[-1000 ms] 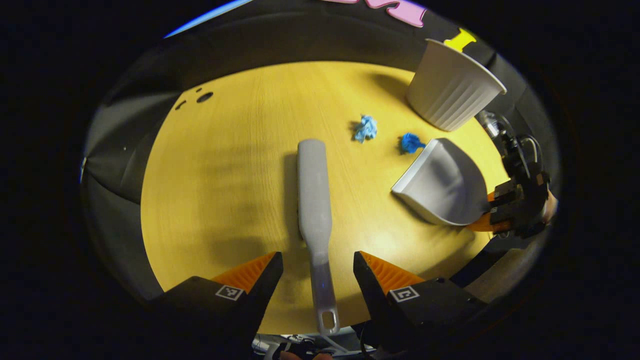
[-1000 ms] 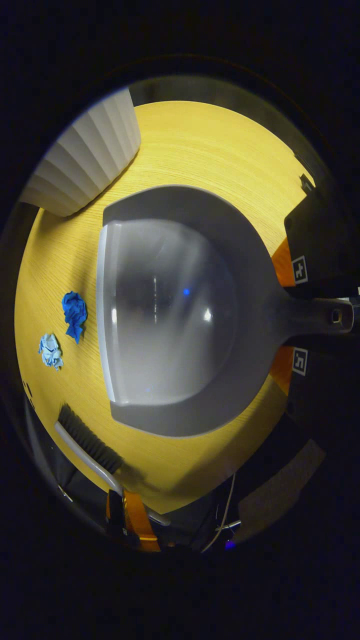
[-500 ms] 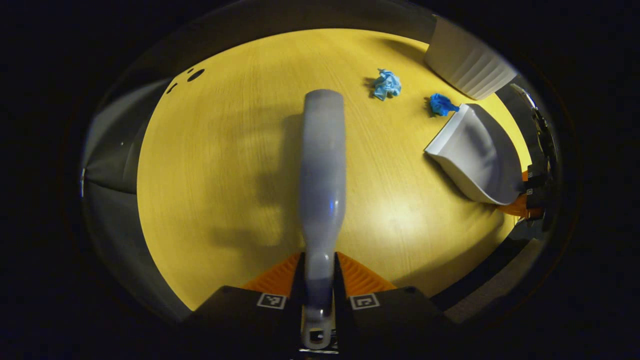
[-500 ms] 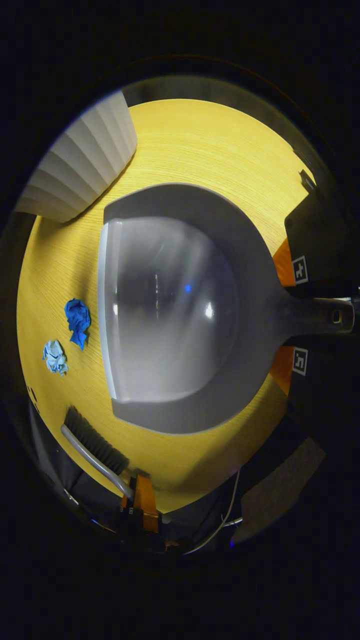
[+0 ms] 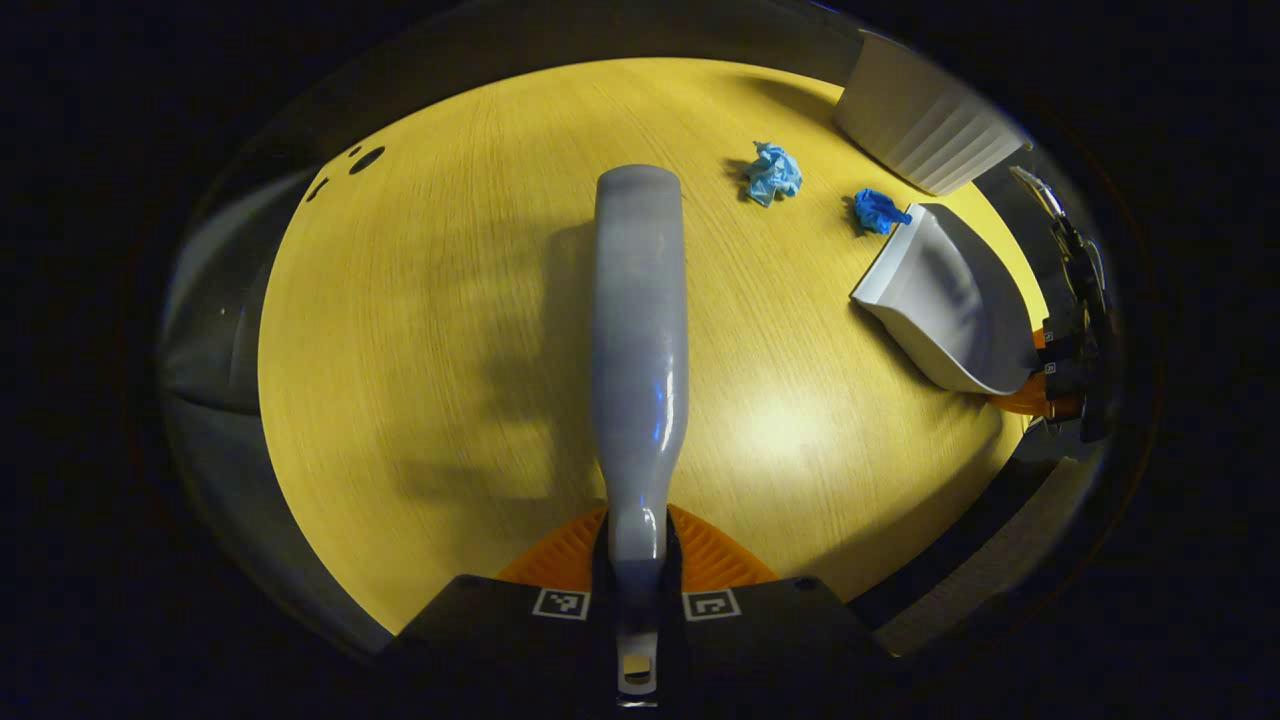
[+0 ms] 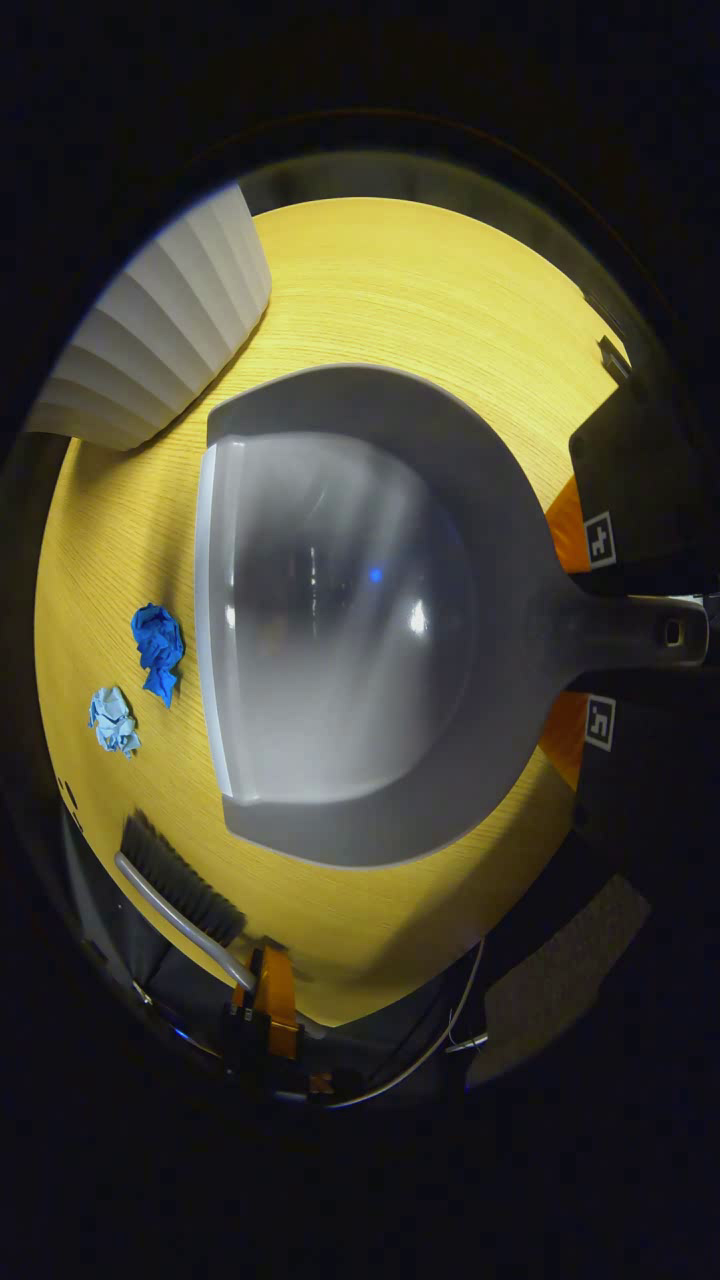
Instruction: Pick up the small broom and dustpan from the desktop, sweep the trash into the dustpan with the broom, and then empty the trash into the garbage bin.
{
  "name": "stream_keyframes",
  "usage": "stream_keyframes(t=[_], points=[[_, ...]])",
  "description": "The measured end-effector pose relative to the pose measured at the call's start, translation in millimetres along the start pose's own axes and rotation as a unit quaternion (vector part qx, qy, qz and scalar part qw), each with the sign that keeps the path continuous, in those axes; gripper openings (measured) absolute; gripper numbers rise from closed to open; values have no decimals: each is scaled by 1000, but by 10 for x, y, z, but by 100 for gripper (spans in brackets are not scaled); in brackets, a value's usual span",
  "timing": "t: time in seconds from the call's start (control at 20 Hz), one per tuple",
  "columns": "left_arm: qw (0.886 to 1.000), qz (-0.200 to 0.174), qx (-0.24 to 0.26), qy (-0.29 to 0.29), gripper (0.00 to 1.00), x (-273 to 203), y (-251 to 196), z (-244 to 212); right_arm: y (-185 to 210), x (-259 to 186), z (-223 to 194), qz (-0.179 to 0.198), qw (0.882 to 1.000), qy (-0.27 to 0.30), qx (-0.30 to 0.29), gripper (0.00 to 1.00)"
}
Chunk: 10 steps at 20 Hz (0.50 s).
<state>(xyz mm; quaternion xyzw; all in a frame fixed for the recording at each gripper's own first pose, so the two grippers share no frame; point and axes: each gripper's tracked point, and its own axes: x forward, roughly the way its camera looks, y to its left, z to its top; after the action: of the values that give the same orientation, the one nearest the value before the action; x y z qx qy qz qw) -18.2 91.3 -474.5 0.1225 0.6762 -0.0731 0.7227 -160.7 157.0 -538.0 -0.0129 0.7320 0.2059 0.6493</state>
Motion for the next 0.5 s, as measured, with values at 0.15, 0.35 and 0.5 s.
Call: stream_keyframes(t=[0.15, 0.35, 0.5], points=[[999, 9, 18, -36, 19, -22, 88, 441, -3, 1, 3, -1, 1000, -1, 0, 31], [995, 27, 80, -47, 19, 113, 127, 982, -4, 2, 0, -1, 1000, -2, -1, 31], [992, 20, 115, -41, 19, 212, -29, 1191, -5, 3, -5, -2, 1000, -2, -4, 31]])
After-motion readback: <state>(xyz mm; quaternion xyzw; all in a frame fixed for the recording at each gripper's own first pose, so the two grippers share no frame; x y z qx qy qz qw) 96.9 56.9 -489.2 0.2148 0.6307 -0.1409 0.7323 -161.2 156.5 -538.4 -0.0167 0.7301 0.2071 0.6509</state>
